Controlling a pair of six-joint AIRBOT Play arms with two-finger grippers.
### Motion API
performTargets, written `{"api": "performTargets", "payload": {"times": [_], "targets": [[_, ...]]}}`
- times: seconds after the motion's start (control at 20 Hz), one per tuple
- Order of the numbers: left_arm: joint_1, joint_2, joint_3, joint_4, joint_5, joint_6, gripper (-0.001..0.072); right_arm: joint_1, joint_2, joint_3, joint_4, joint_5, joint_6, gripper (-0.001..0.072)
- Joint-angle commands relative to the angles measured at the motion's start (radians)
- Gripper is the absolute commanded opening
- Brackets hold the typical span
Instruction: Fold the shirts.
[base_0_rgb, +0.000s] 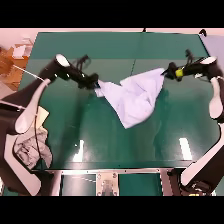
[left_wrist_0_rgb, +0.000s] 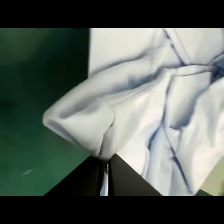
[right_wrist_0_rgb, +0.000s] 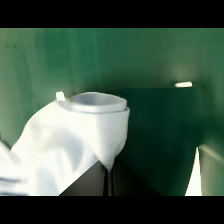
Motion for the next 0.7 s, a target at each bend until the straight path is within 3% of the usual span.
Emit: {"api": "performTargets", "payload": {"times": [0.0, 0.25, 0.65], "targets": [[0.052, 0.104, 0.181, 0.262, -0.084, -0.097, 0.0022, -0.064, 0.132, 0.097, 0.011, 0.022, 0.003, 0.0014], [0.085, 0.334, 0.320, 0.461, -0.125, -0.117, 0.0022, -0.155, 0.426, 0.095, 0.013, 0.011, 0.003, 0.0014], [0.085, 0.757, 0.320, 0.567, -0.056, -0.105, 0.0022, -0.172, 0.858, 0.095, 0.010, 0.000, -0.069, 0.0014]]}}
